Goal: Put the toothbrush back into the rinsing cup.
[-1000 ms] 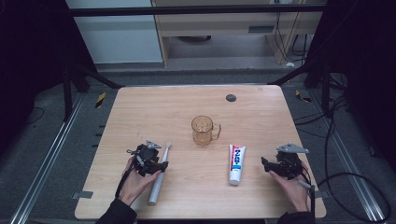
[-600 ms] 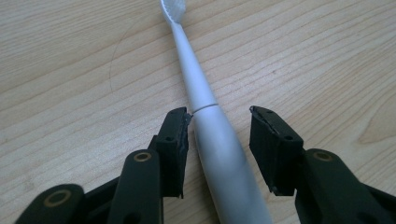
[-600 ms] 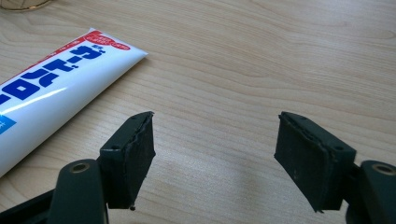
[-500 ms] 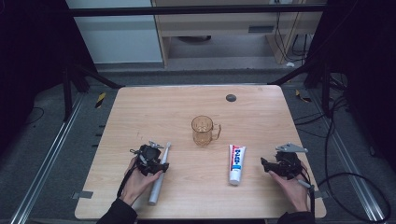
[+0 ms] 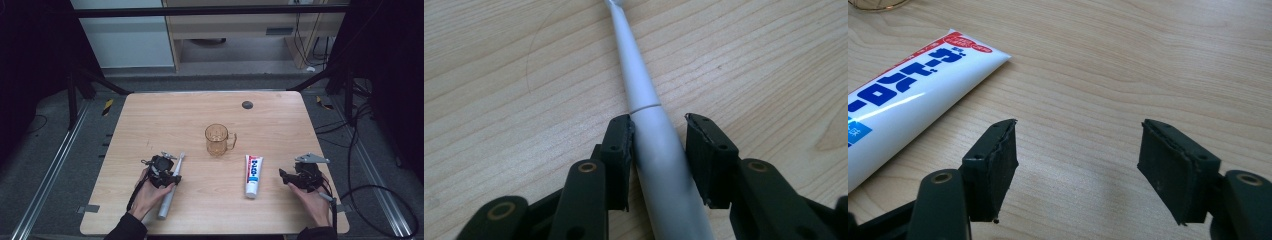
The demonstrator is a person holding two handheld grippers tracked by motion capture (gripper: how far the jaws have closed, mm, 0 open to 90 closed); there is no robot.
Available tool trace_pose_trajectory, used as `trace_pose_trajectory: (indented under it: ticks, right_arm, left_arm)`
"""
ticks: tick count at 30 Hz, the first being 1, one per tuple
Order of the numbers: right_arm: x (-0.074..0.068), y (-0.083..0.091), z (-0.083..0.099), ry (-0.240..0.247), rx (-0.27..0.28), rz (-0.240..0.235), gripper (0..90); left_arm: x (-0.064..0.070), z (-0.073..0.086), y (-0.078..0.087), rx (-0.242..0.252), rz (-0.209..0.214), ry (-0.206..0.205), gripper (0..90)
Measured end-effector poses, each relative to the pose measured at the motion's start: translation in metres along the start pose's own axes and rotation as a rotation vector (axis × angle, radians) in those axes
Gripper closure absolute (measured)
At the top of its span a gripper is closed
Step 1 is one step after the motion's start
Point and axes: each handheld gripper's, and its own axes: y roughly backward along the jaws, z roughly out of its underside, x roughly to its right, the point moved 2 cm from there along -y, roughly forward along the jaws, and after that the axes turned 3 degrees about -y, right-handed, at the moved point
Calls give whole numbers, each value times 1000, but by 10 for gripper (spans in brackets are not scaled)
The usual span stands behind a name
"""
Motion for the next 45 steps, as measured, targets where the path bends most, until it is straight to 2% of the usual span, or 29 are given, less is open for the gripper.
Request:
trace_pose_trajectory:
  ticks: [6,15,22,25,33,45]
  right_arm:
    - [-1,0,0,16,-4,7,318]
    - [0,0,0,6,-1,7,311]
    - [0,0,0,6,-2,5,313]
    - [0,0,0,2,-4,4,315]
    - [1,0,0,4,-1,5,317]
    - [1,0,1,2,-3,2,318]
  left_arm:
    - [-1,0,-1,-12,1,-3,643]
    - [-2,-1,-1,-23,2,-11,669]
    - [-5,0,1,-30,47,-16,674]
    - [-6,0,5,-32,50,-37,675]
    - [-3,-2,23,20,67,-57,676]
    - [-7,-3,48,97,74,-44,678]
